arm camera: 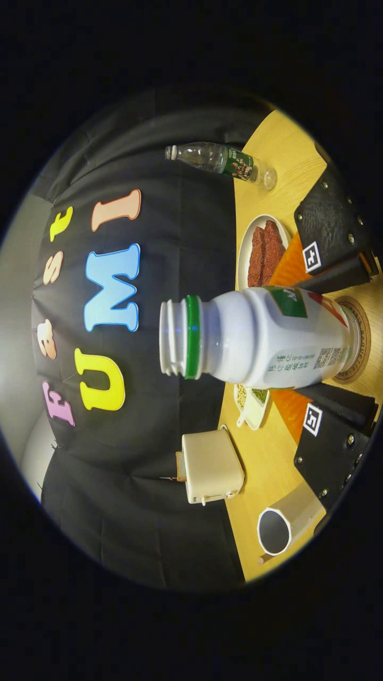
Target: Take the bottle from table, then pour the juice into the cup, finally place the bottle on the coaster
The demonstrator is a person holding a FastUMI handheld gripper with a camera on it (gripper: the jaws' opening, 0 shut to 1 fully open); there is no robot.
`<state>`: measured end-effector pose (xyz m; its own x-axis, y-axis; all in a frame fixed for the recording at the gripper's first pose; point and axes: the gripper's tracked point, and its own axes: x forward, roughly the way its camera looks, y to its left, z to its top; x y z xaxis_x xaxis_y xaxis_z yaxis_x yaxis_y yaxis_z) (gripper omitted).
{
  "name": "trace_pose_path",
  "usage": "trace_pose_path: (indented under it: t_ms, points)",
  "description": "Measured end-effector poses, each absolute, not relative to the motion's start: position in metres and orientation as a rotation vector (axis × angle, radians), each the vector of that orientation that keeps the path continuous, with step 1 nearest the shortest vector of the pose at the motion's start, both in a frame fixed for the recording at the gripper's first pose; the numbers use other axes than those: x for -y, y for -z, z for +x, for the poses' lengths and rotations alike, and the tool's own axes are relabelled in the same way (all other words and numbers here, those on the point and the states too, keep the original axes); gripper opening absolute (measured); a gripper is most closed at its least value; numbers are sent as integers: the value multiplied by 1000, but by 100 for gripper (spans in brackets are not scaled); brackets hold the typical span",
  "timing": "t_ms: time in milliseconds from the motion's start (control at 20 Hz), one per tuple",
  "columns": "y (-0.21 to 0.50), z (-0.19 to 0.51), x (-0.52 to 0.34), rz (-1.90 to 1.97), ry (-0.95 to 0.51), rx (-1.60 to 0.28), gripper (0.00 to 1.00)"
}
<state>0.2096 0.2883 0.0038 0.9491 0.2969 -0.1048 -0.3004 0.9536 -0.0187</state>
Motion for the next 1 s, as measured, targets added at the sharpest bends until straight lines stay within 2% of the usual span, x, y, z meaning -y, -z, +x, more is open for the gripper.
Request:
trace_pose_path:
  t_ms: [100,250,1000]
  points:
    - [-2,208,-289,-33,-310,-111,76]
    - [-12,202,-281,-13,-285,-86,99]
    - [-133,95,-221,-38,-179,32,99]
